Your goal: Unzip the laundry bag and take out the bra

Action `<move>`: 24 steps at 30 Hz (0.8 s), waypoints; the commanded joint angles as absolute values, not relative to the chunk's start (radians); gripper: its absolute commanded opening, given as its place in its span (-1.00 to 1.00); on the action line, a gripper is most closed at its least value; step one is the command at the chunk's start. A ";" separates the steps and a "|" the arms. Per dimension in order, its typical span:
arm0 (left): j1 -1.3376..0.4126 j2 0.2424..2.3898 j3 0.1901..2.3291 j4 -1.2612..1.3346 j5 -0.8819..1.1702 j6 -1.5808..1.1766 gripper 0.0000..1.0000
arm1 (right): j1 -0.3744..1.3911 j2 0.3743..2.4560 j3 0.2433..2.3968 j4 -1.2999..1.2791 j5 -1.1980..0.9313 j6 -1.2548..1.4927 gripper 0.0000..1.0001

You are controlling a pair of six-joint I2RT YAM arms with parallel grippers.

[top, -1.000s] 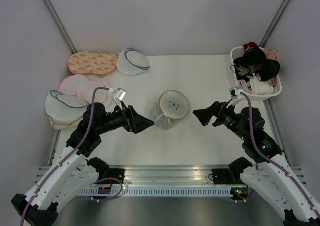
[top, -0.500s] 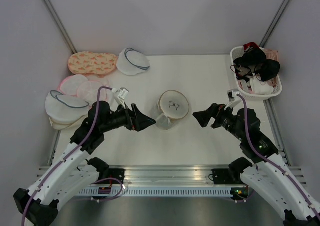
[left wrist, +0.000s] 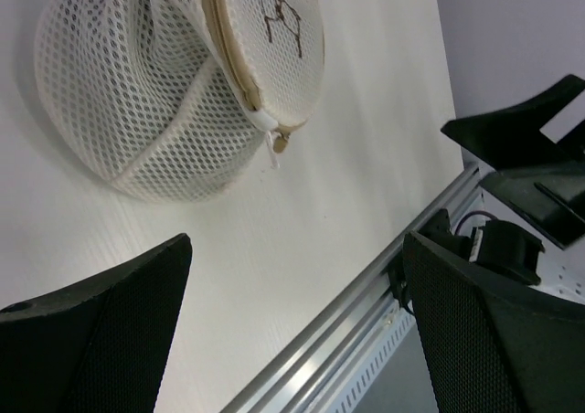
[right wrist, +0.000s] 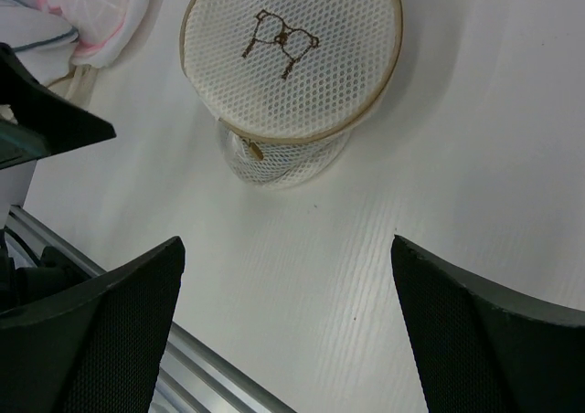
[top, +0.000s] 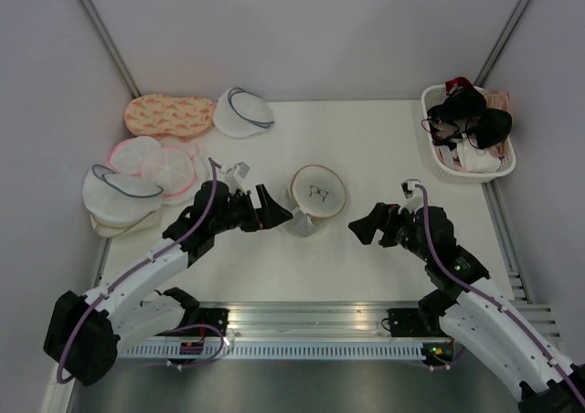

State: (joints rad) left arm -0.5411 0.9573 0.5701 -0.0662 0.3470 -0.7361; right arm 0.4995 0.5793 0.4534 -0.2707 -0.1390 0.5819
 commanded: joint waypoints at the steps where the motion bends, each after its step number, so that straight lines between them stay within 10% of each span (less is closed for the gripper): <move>1: -0.545 1.061 0.580 0.168 0.284 -0.779 0.99 | 0.500 0.578 0.433 -0.161 -0.186 0.623 0.96; 24: -0.649 1.465 0.641 0.599 0.094 -0.876 0.98 | 0.531 0.650 0.301 -0.008 -0.186 0.630 0.94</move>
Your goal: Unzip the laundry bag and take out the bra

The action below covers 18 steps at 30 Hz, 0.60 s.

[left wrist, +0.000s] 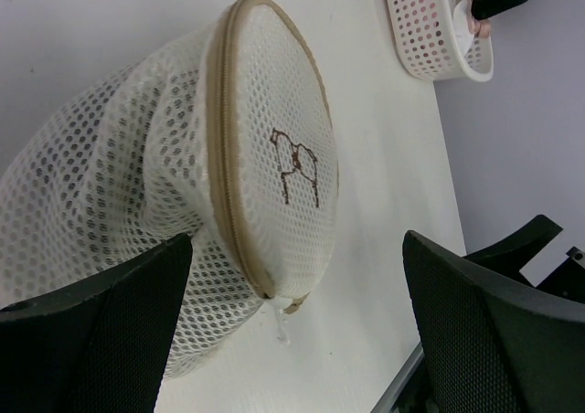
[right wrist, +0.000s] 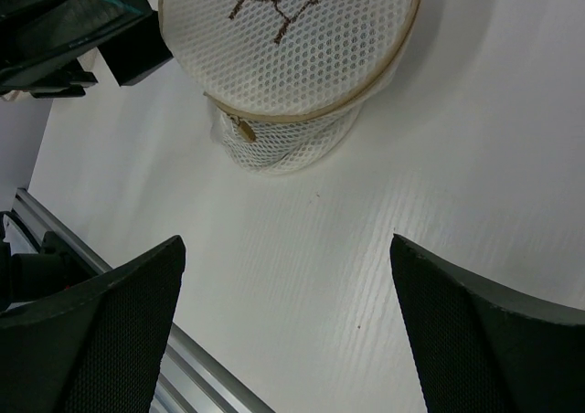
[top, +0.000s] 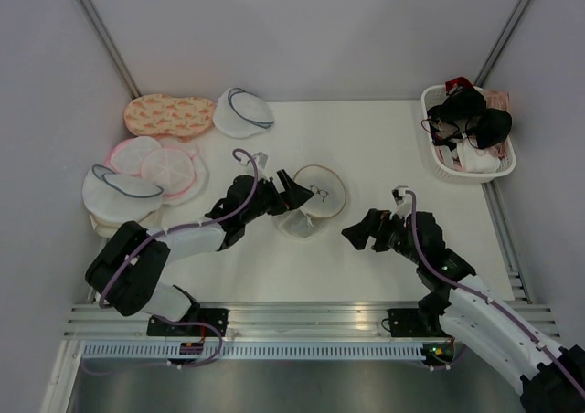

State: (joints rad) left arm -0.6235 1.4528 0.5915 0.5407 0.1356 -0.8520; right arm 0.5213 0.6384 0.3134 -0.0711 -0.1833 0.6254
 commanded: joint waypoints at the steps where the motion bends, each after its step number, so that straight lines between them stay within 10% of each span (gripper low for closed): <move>1: -0.655 1.476 0.666 0.582 0.086 -0.873 0.97 | 0.531 0.664 0.299 0.033 -0.184 0.629 0.93; 7: -0.680 1.552 0.696 0.542 0.072 -0.887 0.68 | 0.548 0.742 0.305 0.113 -0.164 0.624 0.89; 14: -0.681 1.549 0.692 0.525 0.054 -0.900 -0.81 | 0.577 0.900 0.322 0.248 -0.152 0.632 0.76; 18: -0.686 1.523 0.681 0.520 0.048 -0.929 -0.96 | 0.630 0.992 0.350 0.288 -0.106 0.623 0.68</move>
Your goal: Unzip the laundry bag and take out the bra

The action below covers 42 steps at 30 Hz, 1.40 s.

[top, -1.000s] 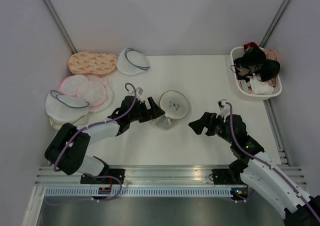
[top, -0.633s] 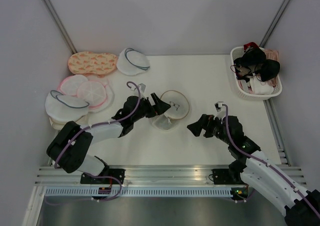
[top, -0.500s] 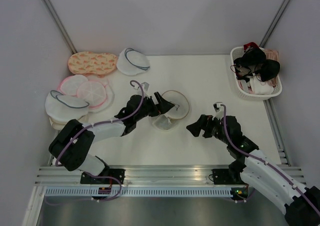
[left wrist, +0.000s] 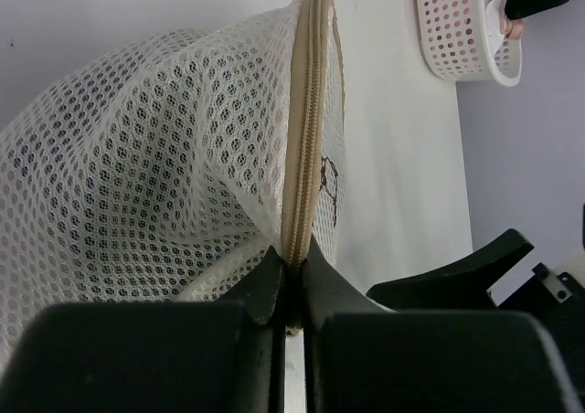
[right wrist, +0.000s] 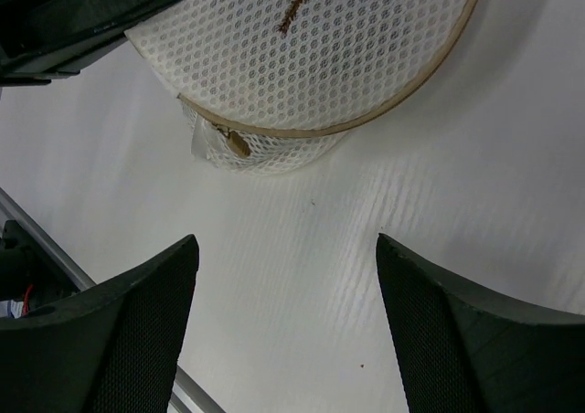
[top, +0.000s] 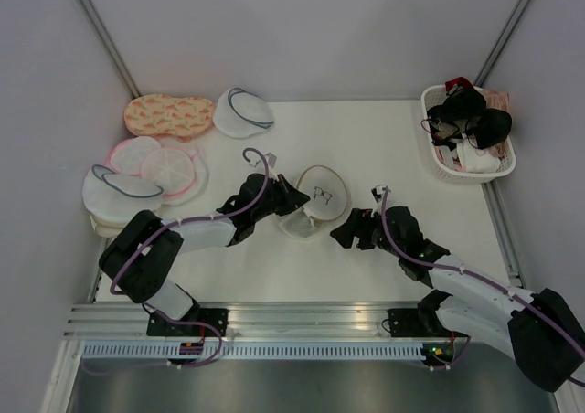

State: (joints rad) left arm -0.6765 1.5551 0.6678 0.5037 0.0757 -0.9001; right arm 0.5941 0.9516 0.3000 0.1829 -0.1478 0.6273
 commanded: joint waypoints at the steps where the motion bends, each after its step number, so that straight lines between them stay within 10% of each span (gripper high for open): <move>1: -0.689 1.516 0.677 0.520 0.046 -0.945 -0.96 | 0.641 1.003 0.363 0.294 -0.097 0.618 0.65; 10: -0.713 1.434 0.614 0.495 0.015 -1.173 -0.96 | 0.744 1.071 0.413 0.333 0.018 0.594 0.17; 36: -0.712 1.451 0.552 0.534 0.048 -1.465 -0.95 | 0.839 1.213 0.423 0.475 0.074 0.629 0.03; 42: -0.712 1.450 0.554 0.535 0.052 -1.468 -0.96 | 0.880 1.246 0.448 0.476 0.109 0.624 -0.41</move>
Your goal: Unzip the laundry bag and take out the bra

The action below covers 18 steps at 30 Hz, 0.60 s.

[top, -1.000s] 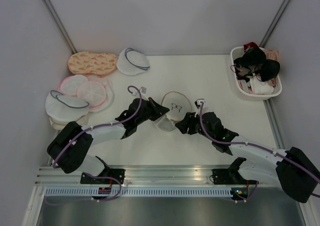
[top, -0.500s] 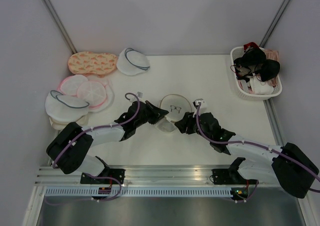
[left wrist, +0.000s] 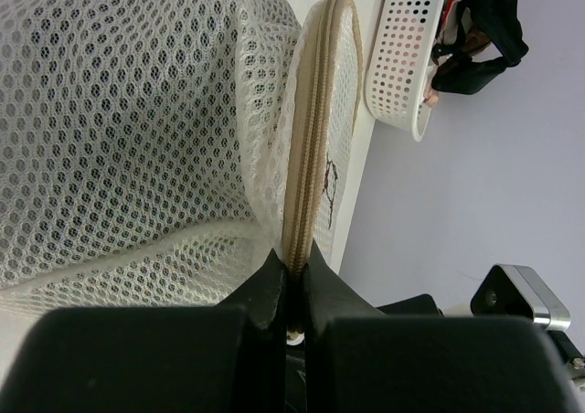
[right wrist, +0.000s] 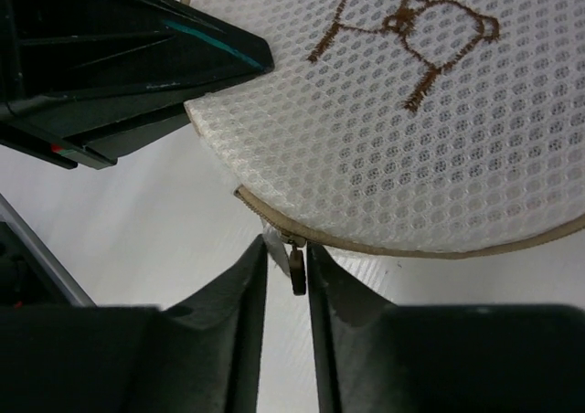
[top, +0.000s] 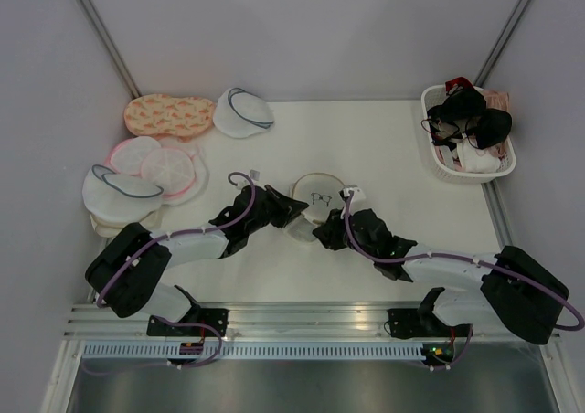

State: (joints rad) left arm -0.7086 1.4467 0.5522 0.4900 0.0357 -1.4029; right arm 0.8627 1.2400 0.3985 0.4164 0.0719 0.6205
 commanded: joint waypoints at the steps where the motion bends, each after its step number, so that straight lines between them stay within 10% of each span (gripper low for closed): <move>1: -0.712 1.447 0.551 0.535 0.054 -1.468 -0.96 | 0.884 1.241 0.451 0.469 0.118 0.621 -0.49; 6: -0.710 1.453 0.552 0.535 0.072 -1.445 -0.96 | 0.891 1.207 0.454 0.404 0.163 0.604 -0.99; 18: -0.617 1.442 0.641 0.408 0.248 -1.088 -0.96 | 0.891 1.175 0.575 -0.130 0.279 0.499 -0.99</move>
State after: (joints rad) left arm -0.6552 1.4467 0.5793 0.4671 0.1623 -1.2556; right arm 0.8913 1.1896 0.5247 0.0681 0.1970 0.5449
